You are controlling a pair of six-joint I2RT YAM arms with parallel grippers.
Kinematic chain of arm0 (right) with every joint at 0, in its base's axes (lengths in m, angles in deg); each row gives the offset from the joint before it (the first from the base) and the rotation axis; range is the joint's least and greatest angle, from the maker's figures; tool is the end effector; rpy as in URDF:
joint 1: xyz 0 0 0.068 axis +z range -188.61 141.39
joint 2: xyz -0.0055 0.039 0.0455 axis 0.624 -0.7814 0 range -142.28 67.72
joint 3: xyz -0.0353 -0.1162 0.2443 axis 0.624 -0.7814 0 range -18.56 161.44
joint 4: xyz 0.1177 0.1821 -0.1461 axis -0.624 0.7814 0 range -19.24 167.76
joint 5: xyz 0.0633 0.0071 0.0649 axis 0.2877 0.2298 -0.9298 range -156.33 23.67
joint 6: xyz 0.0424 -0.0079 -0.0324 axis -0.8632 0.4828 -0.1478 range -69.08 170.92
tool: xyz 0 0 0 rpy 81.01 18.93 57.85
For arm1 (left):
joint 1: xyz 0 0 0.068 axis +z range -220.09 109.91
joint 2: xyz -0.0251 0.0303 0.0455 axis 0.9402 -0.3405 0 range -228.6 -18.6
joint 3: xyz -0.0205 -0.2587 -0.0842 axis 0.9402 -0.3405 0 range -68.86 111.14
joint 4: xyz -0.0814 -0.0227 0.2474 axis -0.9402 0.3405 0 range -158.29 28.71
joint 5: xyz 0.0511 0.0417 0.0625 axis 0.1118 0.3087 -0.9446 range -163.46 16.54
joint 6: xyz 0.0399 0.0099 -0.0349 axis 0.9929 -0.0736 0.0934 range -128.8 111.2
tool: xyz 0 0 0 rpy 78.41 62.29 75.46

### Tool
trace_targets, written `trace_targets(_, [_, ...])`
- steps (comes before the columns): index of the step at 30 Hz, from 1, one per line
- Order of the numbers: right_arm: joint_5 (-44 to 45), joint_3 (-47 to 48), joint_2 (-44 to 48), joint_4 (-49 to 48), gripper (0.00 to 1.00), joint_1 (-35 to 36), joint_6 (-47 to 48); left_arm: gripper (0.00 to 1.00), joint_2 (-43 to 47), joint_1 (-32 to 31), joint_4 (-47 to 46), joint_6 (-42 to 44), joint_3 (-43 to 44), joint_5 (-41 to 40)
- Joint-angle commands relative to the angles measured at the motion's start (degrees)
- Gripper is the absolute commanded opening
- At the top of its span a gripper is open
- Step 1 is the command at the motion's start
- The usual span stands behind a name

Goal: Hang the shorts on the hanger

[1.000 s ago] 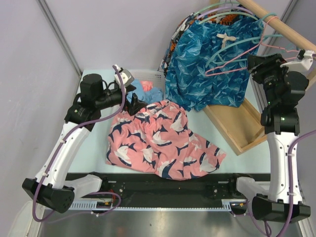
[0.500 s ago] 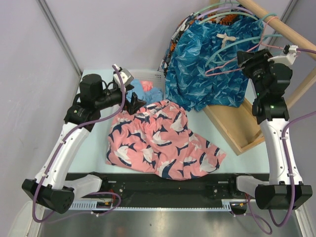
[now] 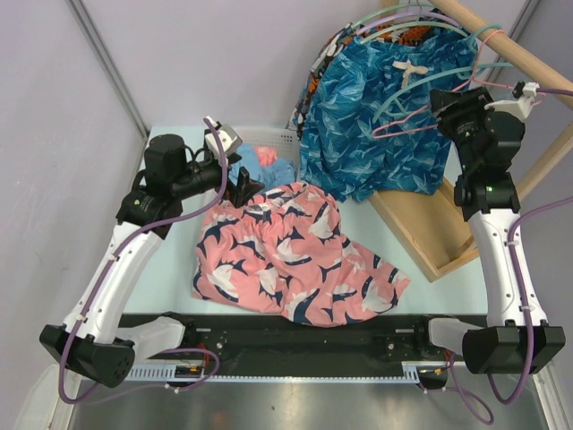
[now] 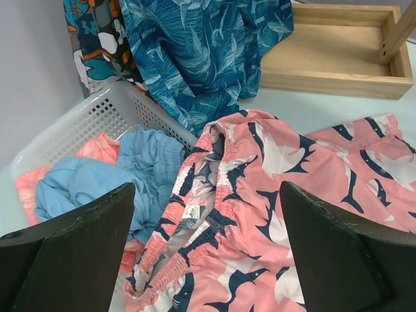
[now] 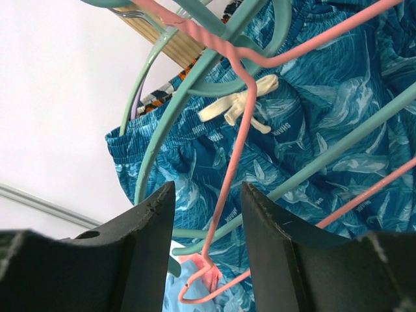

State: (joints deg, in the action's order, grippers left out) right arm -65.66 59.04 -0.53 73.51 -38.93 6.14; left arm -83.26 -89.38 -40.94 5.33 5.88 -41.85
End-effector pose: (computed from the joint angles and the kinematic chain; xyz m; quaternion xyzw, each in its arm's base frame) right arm 0.2631 -0.0019 0.4703 0.2591 0.6127 0.2789 0.6926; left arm 0.2178 -0.0959 0.4230 0.3775 0.6957 -0.2449 0.5600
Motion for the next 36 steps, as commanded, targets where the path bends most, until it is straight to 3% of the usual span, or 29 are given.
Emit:
trace_targets(1, [-0.14,-0.7,-1.27,-2.21,0.48,0.14,-3.48,0.96,0.94,-0.4,-0.2,1.16,2.52,-0.5])
trace_targets(8, [-1.98,-0.79,-2.76,-4.24,0.4,0.14,-4.97,0.96,0.86,-0.4,0.07,1.95,2.69,-1.12])
trace_targets(25, [-2.86,-1.31,-0.84,-3.09,0.01,-0.03,-5.59,0.97,0.85,-0.4,0.51,3.09,2.96,-1.91])
trace_targets(36, [-4.36,-3.51,4.26,-5.03,0.0,0.14,-2.96,0.98,-0.81,-0.4,2.0,3.8,4.62,-0.42])
